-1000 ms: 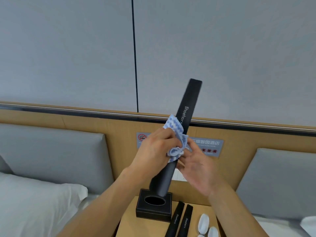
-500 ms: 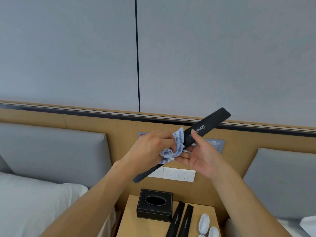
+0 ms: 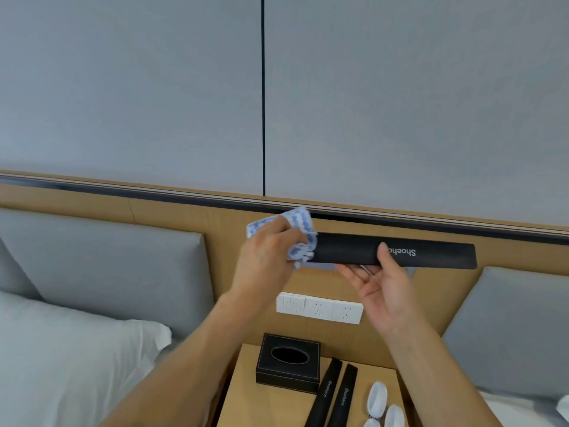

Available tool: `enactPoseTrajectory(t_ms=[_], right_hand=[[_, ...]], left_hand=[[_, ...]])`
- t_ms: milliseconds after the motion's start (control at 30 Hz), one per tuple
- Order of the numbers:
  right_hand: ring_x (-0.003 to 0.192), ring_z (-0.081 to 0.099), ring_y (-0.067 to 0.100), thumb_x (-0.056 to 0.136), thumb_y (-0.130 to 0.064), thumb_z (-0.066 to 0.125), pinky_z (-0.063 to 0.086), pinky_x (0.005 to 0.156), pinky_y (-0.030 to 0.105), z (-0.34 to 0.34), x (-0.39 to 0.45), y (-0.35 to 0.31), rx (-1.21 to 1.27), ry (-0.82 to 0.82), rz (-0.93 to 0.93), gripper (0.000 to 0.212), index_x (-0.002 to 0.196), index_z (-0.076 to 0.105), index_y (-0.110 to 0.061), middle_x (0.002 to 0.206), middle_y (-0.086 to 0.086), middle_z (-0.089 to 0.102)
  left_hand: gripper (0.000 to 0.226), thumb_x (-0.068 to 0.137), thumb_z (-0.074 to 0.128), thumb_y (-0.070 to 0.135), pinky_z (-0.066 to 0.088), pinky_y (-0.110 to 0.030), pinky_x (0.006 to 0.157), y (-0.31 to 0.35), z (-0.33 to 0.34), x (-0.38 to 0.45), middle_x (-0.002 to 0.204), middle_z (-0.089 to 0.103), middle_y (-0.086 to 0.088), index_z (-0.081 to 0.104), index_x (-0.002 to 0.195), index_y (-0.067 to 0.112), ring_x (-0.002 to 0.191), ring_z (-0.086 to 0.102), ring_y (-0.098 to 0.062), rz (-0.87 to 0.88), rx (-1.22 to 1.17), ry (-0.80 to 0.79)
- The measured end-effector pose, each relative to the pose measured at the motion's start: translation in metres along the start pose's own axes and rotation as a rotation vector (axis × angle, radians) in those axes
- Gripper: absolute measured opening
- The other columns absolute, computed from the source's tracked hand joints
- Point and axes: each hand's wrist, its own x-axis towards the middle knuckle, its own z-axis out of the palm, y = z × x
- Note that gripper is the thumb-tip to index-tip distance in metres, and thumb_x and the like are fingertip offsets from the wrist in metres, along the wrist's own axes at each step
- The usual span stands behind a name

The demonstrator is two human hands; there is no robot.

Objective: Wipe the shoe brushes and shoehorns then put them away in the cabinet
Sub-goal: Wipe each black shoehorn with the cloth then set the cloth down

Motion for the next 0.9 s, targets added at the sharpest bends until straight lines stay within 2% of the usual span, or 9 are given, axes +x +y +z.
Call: enactPoseTrajectory(t_ms=[67, 167, 300, 433, 567, 667, 767, 833, 900], right_hand=[[0.104, 0.072, 0.035, 0.099, -0.024, 0.055, 0.062, 0.079, 0.048, -0.006, -0.003, -0.003, 0.009, 0.005, -0.017, 0.029, 0.126, 0.053, -0.014, 0.115, 0.019, 0.073], [0.105, 0.071, 0.035, 0.096, -0.024, 0.057, 0.061, 0.078, 0.047, -0.009, -0.004, -0.003, 0.026, 0.000, -0.016, 0.033, 0.127, 0.054, -0.014, 0.117, 0.018, 0.072], [0.104, 0.072, 0.035, 0.098, -0.023, 0.056, 0.062, 0.077, 0.047, -0.005, -0.001, 0.000, 0.032, -0.007, -0.021, 0.029, 0.126, 0.053, -0.015, 0.115, 0.018, 0.073], [0.107, 0.071, 0.035, 0.100, -0.026, 0.053, 0.062, 0.079, 0.044, 0.003, 0.004, 0.010, -0.012, -0.032, 0.013, 0.032, 0.130, 0.056, -0.013, 0.118, 0.019, 0.071], [0.112, 0.069, 0.028, 0.104, -0.027, 0.044, 0.060, 0.082, 0.036, 0.001, 0.005, 0.019, 0.000, -0.151, 0.071, 0.036, 0.132, 0.063, -0.016, 0.128, 0.018, 0.067], [0.118, 0.065, 0.031, 0.098, -0.016, 0.051, 0.057, 0.088, 0.038, -0.008, 0.006, 0.016, 0.044, -0.271, 0.094, 0.041, 0.139, 0.057, -0.017, 0.133, 0.018, 0.062], [0.129, 0.056, 0.039, 0.094, 0.000, 0.051, 0.054, 0.098, 0.043, -0.017, 0.007, 0.011, -0.018, -0.353, 0.098, 0.049, 0.142, 0.050, -0.007, 0.139, 0.025, 0.056], [0.126, 0.058, 0.040, 0.092, 0.002, 0.054, 0.054, 0.098, 0.044, -0.020, 0.008, 0.009, -0.070, -0.330, 0.074, 0.044, 0.137, 0.054, -0.001, 0.137, 0.027, 0.057], [0.118, 0.064, 0.040, 0.089, 0.003, 0.057, 0.058, 0.092, 0.042, -0.021, 0.009, 0.009, -0.104, -0.303, 0.061, 0.034, 0.123, 0.065, 0.000, 0.129, 0.027, 0.063]], left_hand=[[0.017, 0.086, 0.072, 0.014, 0.051, -0.024, 0.067, -0.025, -0.007, -0.005, 0.101, 0.065, -0.003, 0.073, 0.102, 0.012, 0.082, 0.064, -0.017, -0.094, 0.013, -0.004], [0.015, 0.087, 0.070, 0.015, 0.053, -0.026, 0.059, -0.042, -0.015, -0.005, 0.088, 0.065, -0.004, 0.071, 0.101, 0.010, 0.068, 0.063, -0.018, -0.189, -0.038, -0.028], [0.014, 0.084, 0.071, 0.007, 0.050, -0.025, 0.064, -0.032, -0.011, 0.003, 0.090, 0.067, -0.003, 0.074, 0.097, 0.010, 0.075, 0.063, -0.017, -0.105, -0.018, -0.034], [0.015, 0.085, 0.068, 0.003, 0.054, -0.031, 0.076, 0.000, 0.006, 0.008, 0.096, 0.068, -0.003, 0.075, 0.095, 0.011, 0.084, 0.062, -0.017, -0.015, -0.060, -0.073], [0.022, 0.079, 0.068, -0.002, 0.042, -0.024, 0.081, 0.028, 0.021, 0.014, 0.101, 0.068, -0.004, 0.074, 0.094, 0.013, 0.095, 0.059, -0.020, 0.030, -0.130, -0.072], [0.018, 0.084, 0.067, 0.004, 0.048, -0.030, 0.087, 0.028, 0.021, 0.019, 0.100, 0.068, -0.006, 0.075, 0.098, 0.011, 0.094, 0.060, -0.020, 0.023, -0.166, -0.156], [0.016, 0.088, 0.065, 0.009, 0.050, -0.022, 0.071, 0.019, 0.014, 0.018, 0.087, 0.071, -0.003, 0.074, 0.099, 0.014, 0.076, 0.063, -0.017, -0.048, -0.287, -0.186], [0.018, 0.093, 0.059, 0.008, 0.051, -0.031, 0.053, 0.014, 0.012, 0.016, 0.071, 0.069, -0.004, 0.072, 0.094, 0.019, 0.055, 0.060, -0.017, -0.153, -0.486, -0.240], [0.023, 0.093, 0.055, 0.006, 0.046, -0.034, 0.045, 0.009, 0.013, 0.014, 0.065, 0.067, -0.004, 0.071, 0.090, 0.023, 0.048, 0.055, -0.017, -0.240, -0.620, -0.285]])
